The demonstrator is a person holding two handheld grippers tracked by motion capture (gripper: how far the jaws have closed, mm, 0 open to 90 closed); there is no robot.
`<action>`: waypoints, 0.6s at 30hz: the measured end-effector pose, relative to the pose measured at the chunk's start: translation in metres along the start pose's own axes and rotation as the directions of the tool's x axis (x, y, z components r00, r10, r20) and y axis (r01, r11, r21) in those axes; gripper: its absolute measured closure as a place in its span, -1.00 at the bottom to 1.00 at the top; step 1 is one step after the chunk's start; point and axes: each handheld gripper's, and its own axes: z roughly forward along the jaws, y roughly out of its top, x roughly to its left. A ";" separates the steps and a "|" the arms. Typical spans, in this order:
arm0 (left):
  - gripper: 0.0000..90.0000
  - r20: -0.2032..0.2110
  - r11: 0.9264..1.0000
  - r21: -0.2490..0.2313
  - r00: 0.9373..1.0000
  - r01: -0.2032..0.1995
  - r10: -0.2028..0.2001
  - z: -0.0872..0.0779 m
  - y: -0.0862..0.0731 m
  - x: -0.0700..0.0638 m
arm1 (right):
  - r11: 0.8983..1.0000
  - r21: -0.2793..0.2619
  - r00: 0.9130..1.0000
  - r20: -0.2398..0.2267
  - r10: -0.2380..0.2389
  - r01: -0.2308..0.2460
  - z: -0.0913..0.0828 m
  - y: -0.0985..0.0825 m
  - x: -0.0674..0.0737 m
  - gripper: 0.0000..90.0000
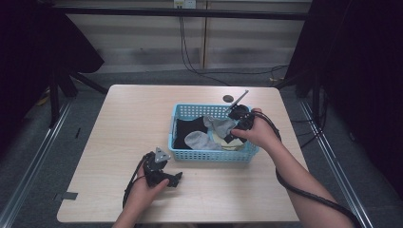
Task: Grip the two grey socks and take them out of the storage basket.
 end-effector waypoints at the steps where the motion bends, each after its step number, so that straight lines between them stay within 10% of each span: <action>1: -1.00 0.001 1.000 0.000 1.000 0.001 -0.001 0.000 0.000 0.000 | 1.000 0.003 1.000 0.000 0.003 -0.003 0.005 0.002 -0.001 -0.42; 18: -1.00 0.002 1.000 -0.003 1.000 0.000 0.000 0.000 0.000 0.000 | 0.996 0.074 0.998 -0.043 -0.043 0.046 0.062 0.020 0.016 0.04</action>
